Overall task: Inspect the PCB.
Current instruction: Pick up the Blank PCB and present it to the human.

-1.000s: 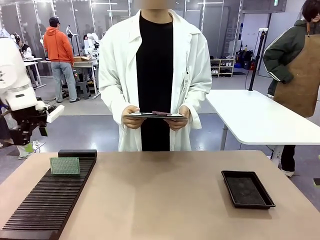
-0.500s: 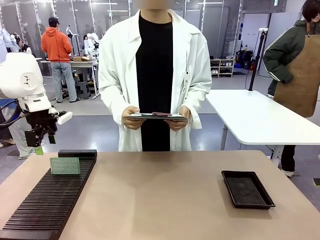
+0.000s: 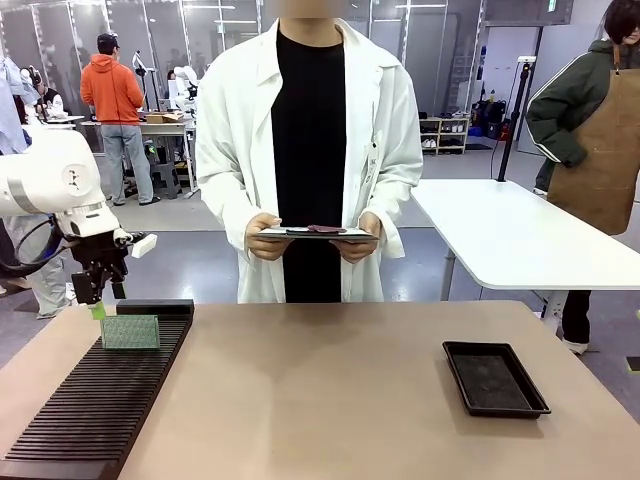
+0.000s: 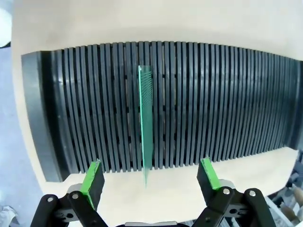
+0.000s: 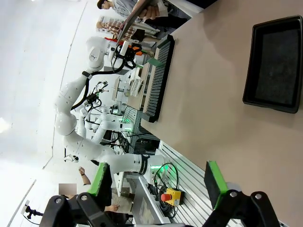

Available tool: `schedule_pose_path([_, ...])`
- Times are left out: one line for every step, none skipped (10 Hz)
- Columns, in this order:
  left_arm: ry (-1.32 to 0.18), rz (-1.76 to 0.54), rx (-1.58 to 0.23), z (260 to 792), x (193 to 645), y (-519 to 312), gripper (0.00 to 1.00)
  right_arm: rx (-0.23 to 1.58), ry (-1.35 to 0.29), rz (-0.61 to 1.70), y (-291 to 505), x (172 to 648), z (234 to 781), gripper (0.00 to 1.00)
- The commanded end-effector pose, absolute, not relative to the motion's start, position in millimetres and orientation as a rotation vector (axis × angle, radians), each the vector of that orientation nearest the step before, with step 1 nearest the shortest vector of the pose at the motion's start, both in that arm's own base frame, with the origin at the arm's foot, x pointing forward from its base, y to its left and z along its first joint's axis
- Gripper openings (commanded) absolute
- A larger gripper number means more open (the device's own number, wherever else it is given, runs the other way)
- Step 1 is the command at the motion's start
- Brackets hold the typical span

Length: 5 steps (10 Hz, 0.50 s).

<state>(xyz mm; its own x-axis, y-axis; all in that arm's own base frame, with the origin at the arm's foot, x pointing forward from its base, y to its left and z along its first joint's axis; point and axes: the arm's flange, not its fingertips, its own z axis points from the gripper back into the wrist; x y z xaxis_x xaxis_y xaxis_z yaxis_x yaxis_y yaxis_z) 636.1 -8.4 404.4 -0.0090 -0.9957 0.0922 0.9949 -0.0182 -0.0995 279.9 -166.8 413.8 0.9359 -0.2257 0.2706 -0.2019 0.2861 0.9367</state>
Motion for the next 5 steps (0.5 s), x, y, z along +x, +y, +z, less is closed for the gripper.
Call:
schedule_pose_path([0.019,-1.549,-0.195,400.8,646.0,-10.3,1.00,1.300,-0.401,-0.011,-167.5,279.4,415.4,1.00])
schedule_pose_path([0.009,-1.537,-0.199,393.8,648.6,-9.1,1.00,1.300,-0.401,-0.011,-167.5,279.4,415.4,1.00])
schedule_pose_path([0.020,-1.528,-0.208,385.7,649.5,-8.5,1.00,1.300,-0.401,-0.011,-167.5,279.4,415.4,1.00])
schedule_pose_path([0.051,-1.524,-0.199,376.5,649.2,-9.4,1.00,1.300,-0.401,-0.011,-167.5,279.4,415.4,1.00])
schedule_pose_path([0.068,-1.519,-0.197,368.7,648.7,-9.9,1.00,1.300,-0.401,-0.011,-167.5,279.4,415.4,1.00])
